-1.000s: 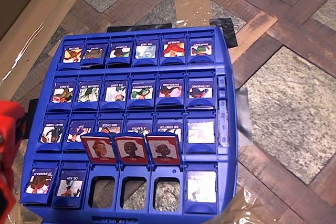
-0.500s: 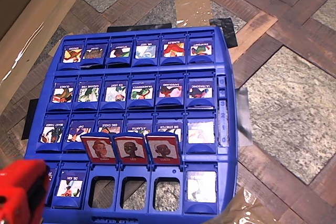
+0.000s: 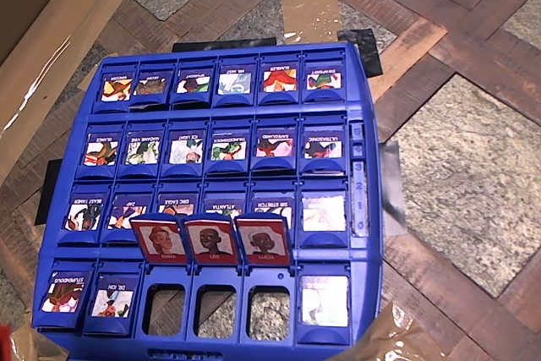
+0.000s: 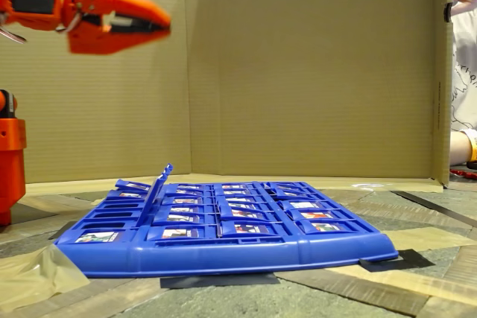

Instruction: Flip A0.

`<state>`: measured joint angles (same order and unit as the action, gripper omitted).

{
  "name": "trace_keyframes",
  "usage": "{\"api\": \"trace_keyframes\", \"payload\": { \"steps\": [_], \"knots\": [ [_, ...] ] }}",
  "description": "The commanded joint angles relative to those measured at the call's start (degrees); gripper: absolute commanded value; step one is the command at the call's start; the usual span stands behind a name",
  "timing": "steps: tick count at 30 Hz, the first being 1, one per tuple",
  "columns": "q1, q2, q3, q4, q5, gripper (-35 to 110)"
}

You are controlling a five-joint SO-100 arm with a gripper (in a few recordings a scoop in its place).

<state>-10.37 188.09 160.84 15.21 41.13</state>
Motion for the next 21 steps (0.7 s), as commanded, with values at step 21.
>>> {"api": "trace_keyframes", "payload": {
  "steps": [21],
  "knots": [
    [1.2, 0.4, 16.3, -103.2, 68.6, 0]
  ]
}}
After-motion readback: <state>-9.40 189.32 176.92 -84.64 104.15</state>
